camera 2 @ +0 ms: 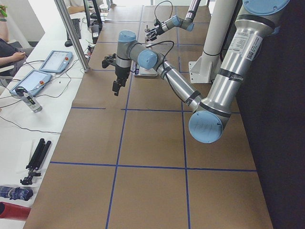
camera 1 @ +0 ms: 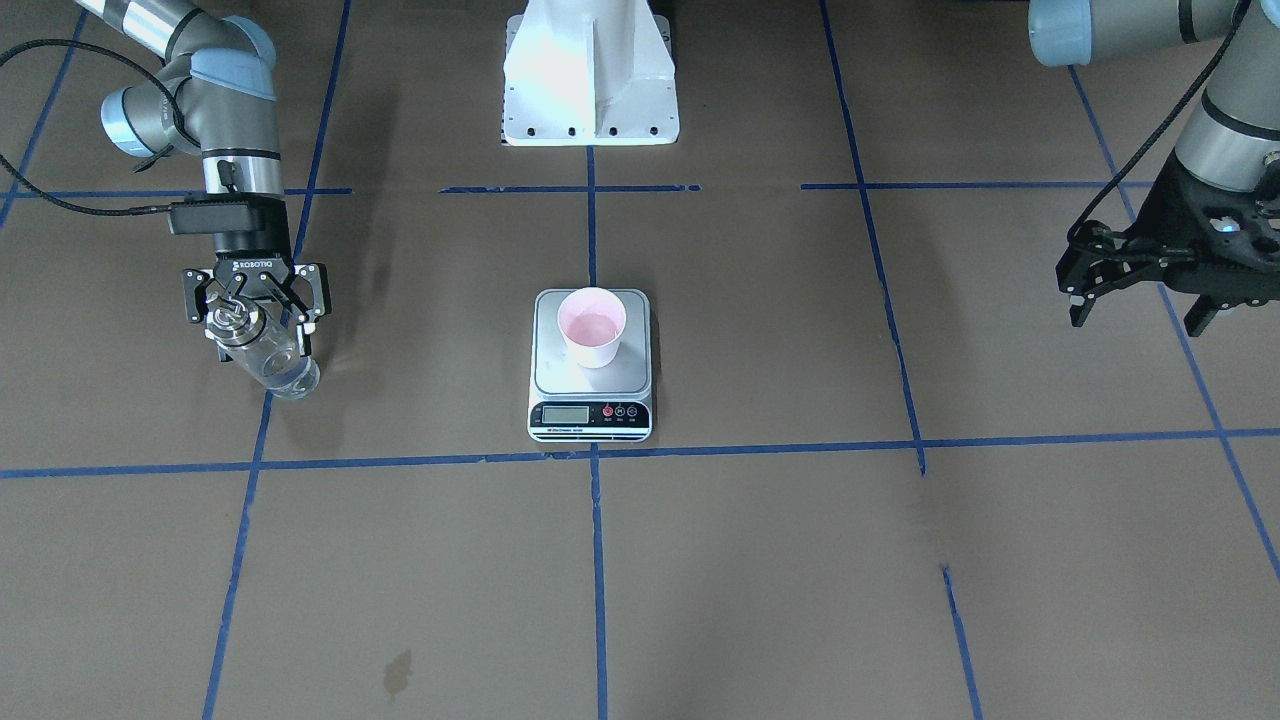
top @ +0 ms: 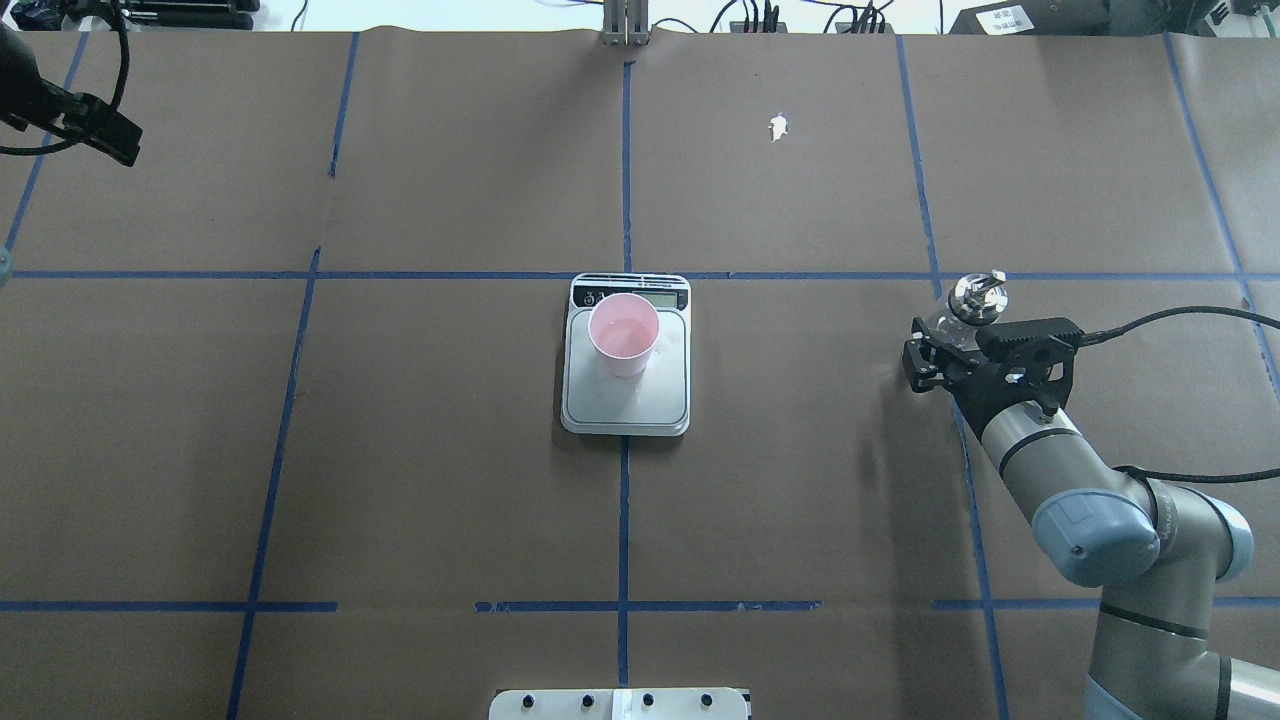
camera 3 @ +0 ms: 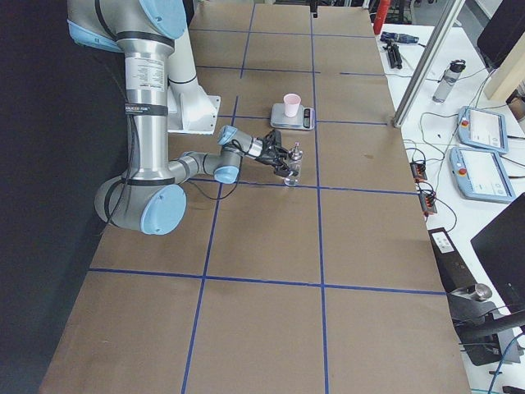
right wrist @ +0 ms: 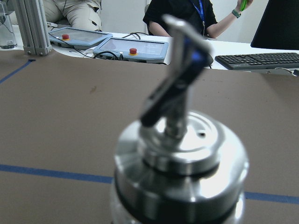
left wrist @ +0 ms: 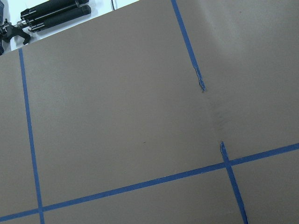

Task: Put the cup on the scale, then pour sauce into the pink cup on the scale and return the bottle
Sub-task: 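Lift the bottle with the right gripper and carry it toward the scale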

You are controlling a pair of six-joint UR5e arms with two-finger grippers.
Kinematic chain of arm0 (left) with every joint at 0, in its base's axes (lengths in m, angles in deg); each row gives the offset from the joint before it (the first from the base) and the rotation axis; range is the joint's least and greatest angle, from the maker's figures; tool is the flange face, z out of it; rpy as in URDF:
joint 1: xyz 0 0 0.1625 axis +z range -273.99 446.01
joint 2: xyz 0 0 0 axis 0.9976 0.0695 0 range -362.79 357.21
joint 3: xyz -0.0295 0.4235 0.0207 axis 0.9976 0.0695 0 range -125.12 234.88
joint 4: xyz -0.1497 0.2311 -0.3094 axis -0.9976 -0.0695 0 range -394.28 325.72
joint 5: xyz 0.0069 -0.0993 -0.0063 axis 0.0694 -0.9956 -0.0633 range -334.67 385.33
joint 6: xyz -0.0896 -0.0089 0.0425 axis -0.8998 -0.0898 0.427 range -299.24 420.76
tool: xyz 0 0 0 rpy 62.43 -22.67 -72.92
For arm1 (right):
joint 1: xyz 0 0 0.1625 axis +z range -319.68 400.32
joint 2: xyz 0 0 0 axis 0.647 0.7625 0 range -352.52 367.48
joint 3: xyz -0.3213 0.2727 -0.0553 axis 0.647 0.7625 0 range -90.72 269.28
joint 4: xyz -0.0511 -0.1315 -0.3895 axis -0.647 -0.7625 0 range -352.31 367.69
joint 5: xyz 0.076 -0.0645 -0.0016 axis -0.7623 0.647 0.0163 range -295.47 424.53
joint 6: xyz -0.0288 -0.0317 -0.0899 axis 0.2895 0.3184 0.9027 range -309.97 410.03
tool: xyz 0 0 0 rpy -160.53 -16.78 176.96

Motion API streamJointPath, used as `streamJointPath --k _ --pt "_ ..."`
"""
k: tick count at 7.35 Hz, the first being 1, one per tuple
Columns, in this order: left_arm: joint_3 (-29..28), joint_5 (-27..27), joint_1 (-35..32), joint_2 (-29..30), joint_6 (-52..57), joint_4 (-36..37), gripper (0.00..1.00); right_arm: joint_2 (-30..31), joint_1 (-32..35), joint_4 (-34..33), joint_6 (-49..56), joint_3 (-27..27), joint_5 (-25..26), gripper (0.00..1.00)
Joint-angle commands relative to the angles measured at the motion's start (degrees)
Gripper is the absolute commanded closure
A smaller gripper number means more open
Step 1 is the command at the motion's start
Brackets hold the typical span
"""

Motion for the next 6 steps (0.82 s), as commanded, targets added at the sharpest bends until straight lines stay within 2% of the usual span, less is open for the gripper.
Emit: streamJointPath --k 1,2,4,6 --pt "0.0 -0.1 -1.6 0.0 1.6 0.1 0.00 -1.0 1.7 -0.1 1.1 -2.5 -2.5 1.00" --pt "0.0 -0.1 -2.1 0.0 2.2 0.2 0.00 -1.1 2.0 -0.5 3.0 -4.3 -2.3 1.00" --pt "-0.1 -0.1 -2.2 0.0 2.3 0.2 0.00 -1.1 1.9 -1.2 13.4 -5.9 -0.9 1.00" --pt "-0.1 -0.1 -2.2 0.0 2.2 0.2 0.00 -4.4 2.1 -9.5 17.9 -9.1 0.4 1.00"
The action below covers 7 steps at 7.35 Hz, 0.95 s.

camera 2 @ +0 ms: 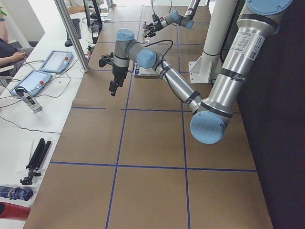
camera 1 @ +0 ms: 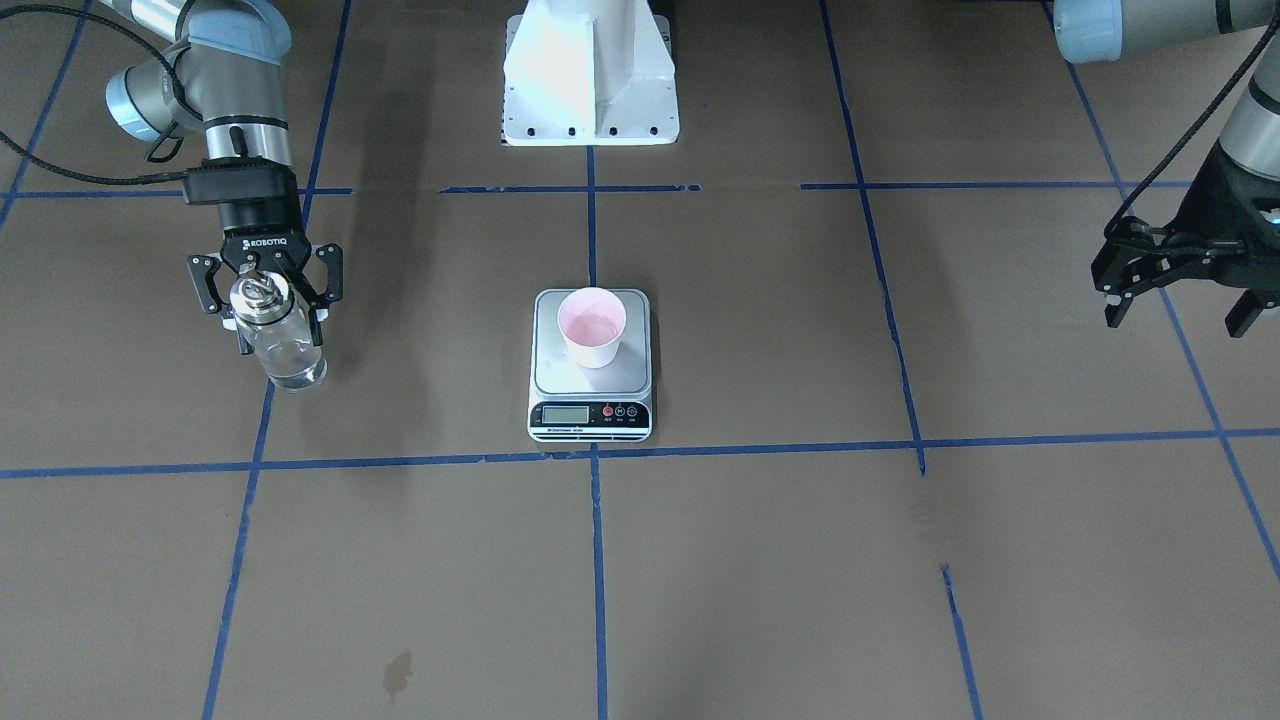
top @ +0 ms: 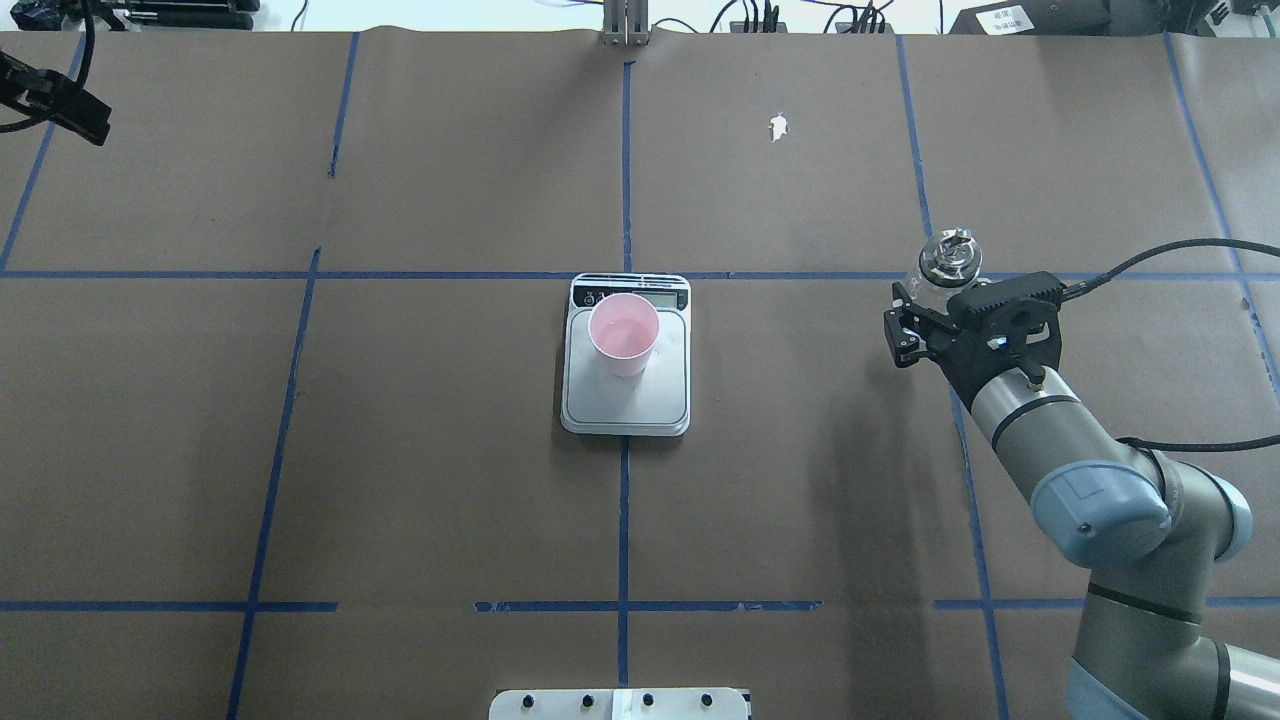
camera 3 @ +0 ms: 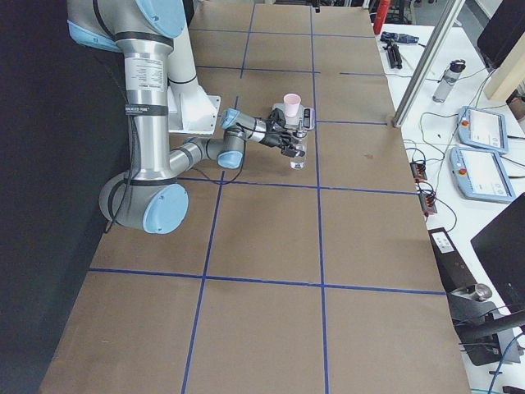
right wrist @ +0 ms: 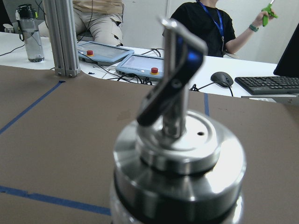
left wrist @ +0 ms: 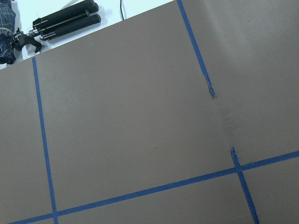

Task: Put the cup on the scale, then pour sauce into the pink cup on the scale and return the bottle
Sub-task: 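Lift the bottle with the right gripper and carry it toward the scale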

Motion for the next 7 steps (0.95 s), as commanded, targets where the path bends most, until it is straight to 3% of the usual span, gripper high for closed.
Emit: streamJointPath --k 1,3,5,7 --pt "0.0 0.0 0.0 0.0 0.0 0.0 0.00 -3.1 0.2 -8.2 2.7 -2.2 1.1 1.00" --pt "0.0 0.0 -0.3 0.0 0.6 0.0 0.00 -6.7 -0.1 -11.8 5.3 -2.0 3.0 1.00" --pt "-1.7 0.0 -3.4 -0.2 7.5 0.1 0.00 -11.9 -0.1 -20.8 13.4 -2.0 8.6 1.00" --pt "-4.0 -0.4 -7.3 -1.7 16.1 -0.1 0.00 -15.2 -0.1 -26.4 15.9 -2.2 9.4 1.00"
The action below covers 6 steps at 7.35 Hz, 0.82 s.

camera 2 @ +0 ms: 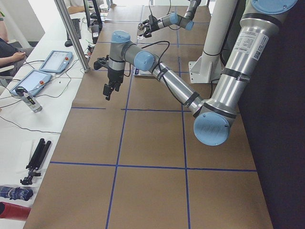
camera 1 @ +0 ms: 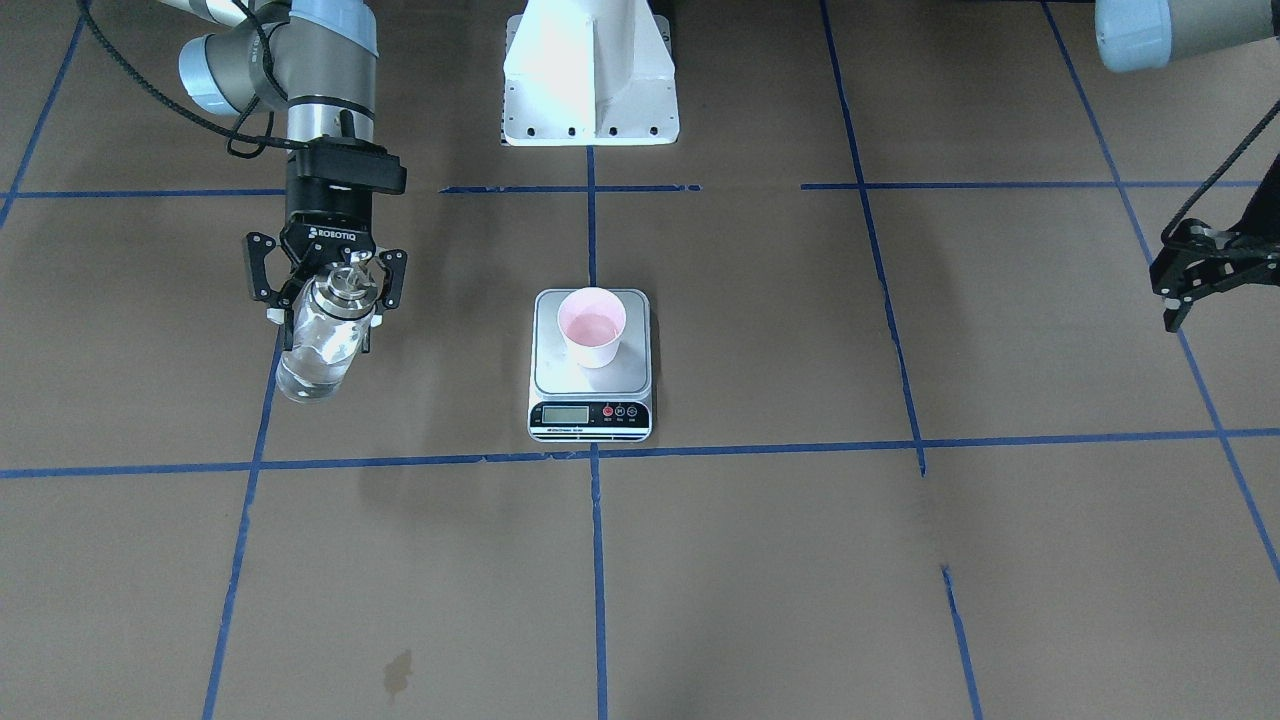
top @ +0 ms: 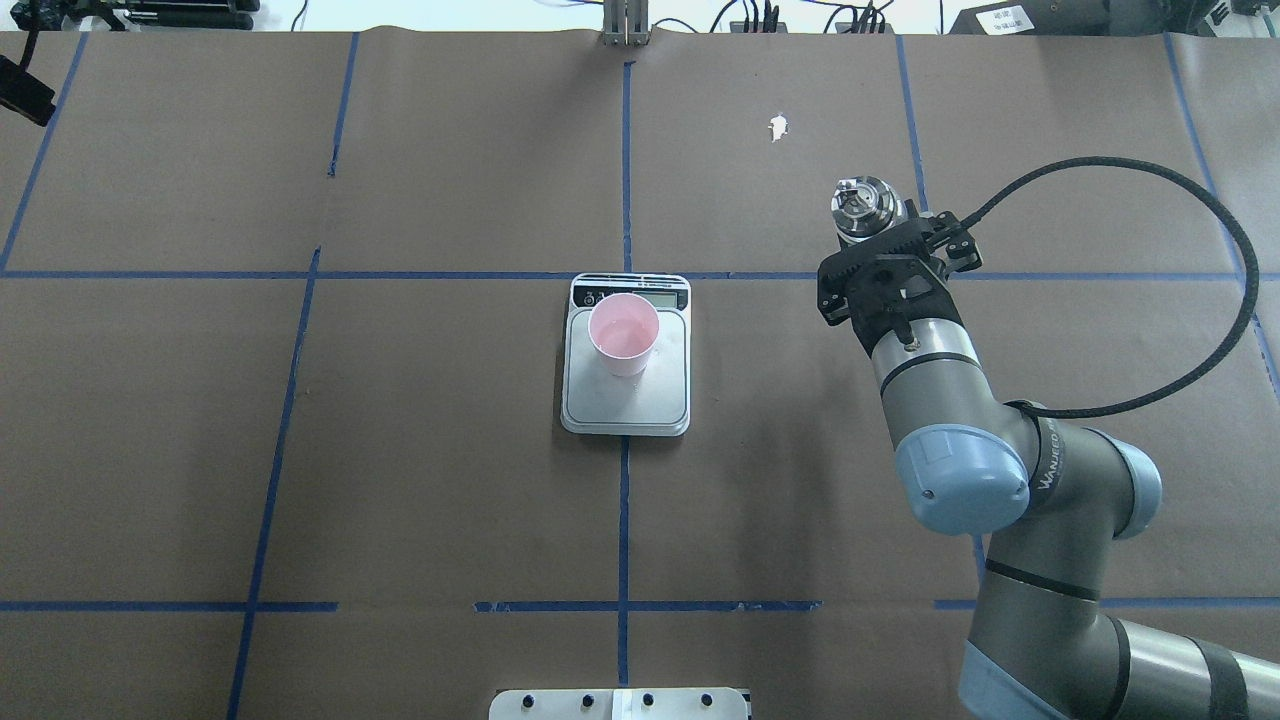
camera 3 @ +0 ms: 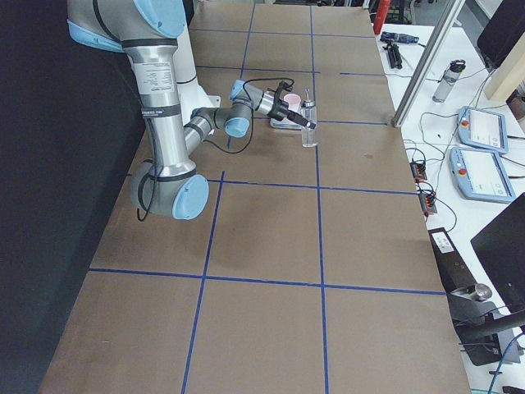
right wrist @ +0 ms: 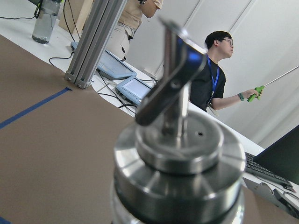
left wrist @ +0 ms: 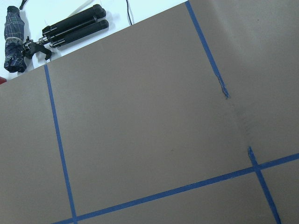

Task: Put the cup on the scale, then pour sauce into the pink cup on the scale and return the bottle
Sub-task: 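Lift the bottle with the right gripper and carry it toward the scale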

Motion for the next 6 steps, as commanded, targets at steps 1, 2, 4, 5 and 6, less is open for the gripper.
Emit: streamJointPath --k 1,2,4,5,6 --pt "-3.1 -2.9 -4.7 -0.9 8.1 -0.2 0.00 -3.9 -0.1 -5.7 8.0 -0.1 0.8 1.00" --pt "-5.5 -3.6 -7.4 -1.4 14.2 -0.5 0.00 -5.4 -0.1 -5.9 10.1 0.2 0.9 1.00" --pt "-13.4 -7.1 -11.5 -5.3 23.7 -10.0 0.00 -6.7 -0.7 -9.3 10.2 1.7 4.7 1.00" --pt "-18.1 -8.4 -12.2 -6.1 24.2 -17.0 0.00 -8.3 -0.7 -13.3 10.2 2.5 5.5 1.00" --pt "-21.8 -8.5 -12.6 -6.2 24.3 -19.8 0.00 -8.5 -1.0 -14.0 10.4 3.3 6.8 1.00"
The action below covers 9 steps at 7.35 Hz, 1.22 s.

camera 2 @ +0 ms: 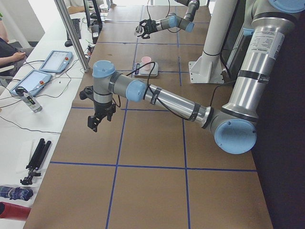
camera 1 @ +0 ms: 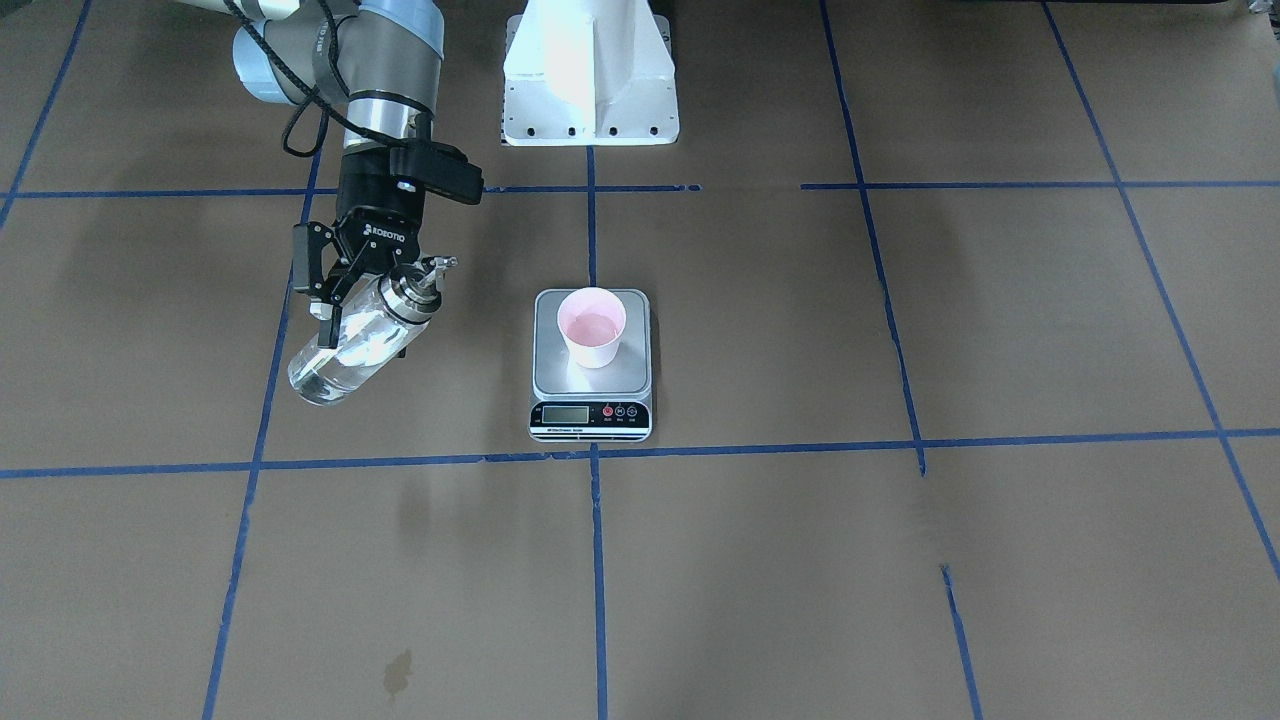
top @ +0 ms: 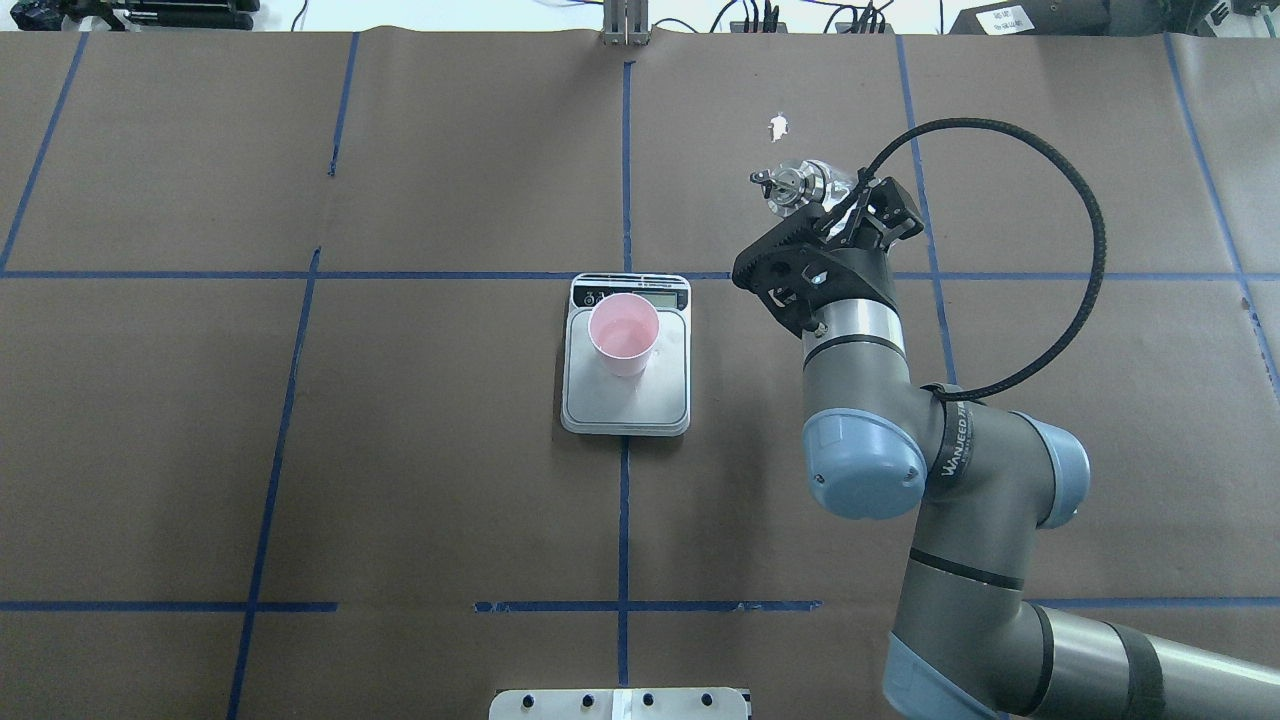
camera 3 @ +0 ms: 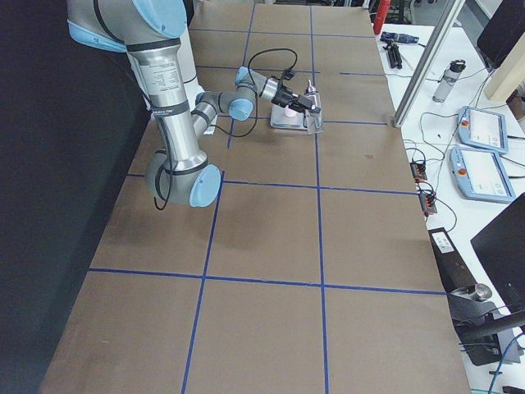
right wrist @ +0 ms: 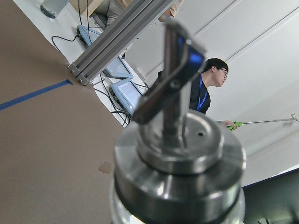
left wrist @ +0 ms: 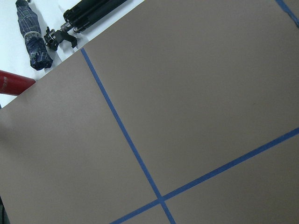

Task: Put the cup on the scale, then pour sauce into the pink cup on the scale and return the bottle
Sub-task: 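Lift the bottle with the right gripper and carry it toward the scale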

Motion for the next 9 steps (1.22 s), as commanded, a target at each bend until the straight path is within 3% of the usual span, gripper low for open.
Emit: streamJointPath --k 1,3,6,9 --pt "-6.3 -0.6 -1.0 -0.6 0.8 -6.5 0.00 -1.0 -0.8 -3.4 3.9 2.0 4.2 1.00" --pt "-7.4 -0.8 -2.4 0.0 1.0 -7.0 0.00 -3.4 -2.7 -3.5 7.3 6.0 8.8 1.00" --pt "-8.2 -0.7 -4.8 -0.8 18.3 -7.9 0.00 -4.2 -5.2 -3.7 7.9 9.9 15.6 1.00" --pt "-9.1 -0.6 -4.8 -1.7 18.0 -8.8 0.00 -4.2 -6.6 -3.7 8.3 11.9 19.1 1.00"
